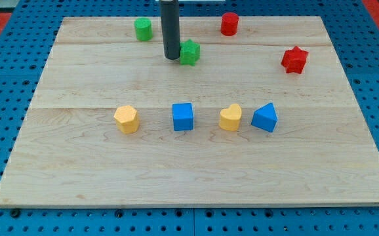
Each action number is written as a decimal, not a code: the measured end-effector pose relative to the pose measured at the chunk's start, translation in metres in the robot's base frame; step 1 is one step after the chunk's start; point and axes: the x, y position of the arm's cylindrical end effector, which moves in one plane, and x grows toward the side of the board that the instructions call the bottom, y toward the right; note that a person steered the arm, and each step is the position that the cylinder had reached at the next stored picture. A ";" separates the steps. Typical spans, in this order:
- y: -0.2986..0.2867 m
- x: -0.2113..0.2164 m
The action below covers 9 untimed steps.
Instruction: Move the green star towards the red circle
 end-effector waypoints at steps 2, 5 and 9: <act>0.022 0.000; 0.063 0.008; 0.116 0.042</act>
